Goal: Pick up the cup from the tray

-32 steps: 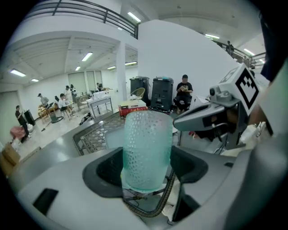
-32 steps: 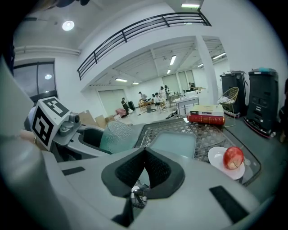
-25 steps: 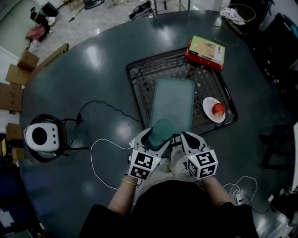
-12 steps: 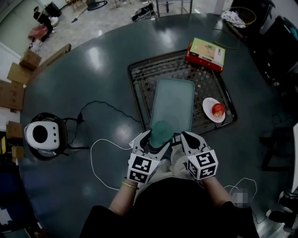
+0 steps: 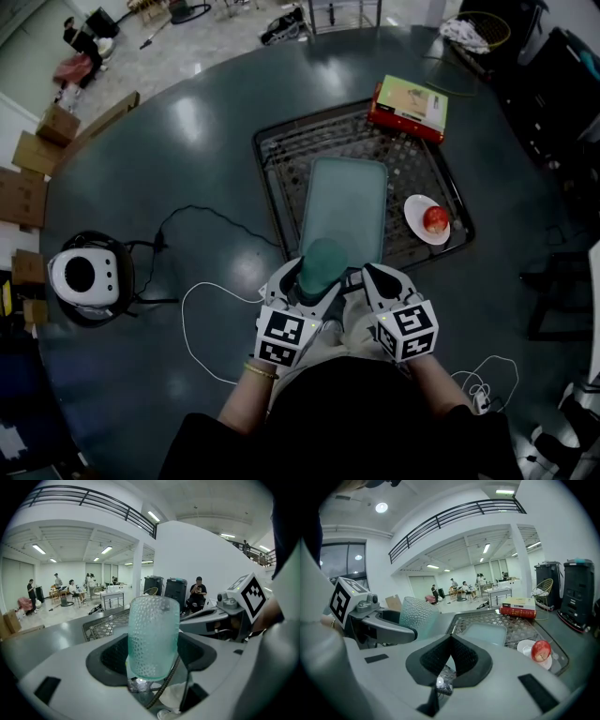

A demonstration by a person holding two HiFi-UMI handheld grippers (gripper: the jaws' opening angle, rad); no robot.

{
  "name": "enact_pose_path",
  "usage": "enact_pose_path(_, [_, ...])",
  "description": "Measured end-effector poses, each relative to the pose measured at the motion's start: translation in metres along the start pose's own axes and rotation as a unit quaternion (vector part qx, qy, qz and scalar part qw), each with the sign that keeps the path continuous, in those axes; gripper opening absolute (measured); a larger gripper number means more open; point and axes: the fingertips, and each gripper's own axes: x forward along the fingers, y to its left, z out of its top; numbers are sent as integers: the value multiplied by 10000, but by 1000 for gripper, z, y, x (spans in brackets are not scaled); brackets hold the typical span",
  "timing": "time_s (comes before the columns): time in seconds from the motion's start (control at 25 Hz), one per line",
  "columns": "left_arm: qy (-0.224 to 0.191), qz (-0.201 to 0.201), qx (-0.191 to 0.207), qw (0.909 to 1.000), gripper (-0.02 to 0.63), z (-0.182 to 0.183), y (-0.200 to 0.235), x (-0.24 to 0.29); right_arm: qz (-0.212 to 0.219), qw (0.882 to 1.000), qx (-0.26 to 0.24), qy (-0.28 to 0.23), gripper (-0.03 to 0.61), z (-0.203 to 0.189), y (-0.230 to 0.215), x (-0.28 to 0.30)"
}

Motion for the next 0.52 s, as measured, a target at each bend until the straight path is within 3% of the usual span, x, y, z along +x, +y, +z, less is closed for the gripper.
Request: enact_pose_path(0.52, [46, -66, 8, 10000, 328, -2, -4, 5, -9, 10000, 17, 16, 5, -3, -2, 3])
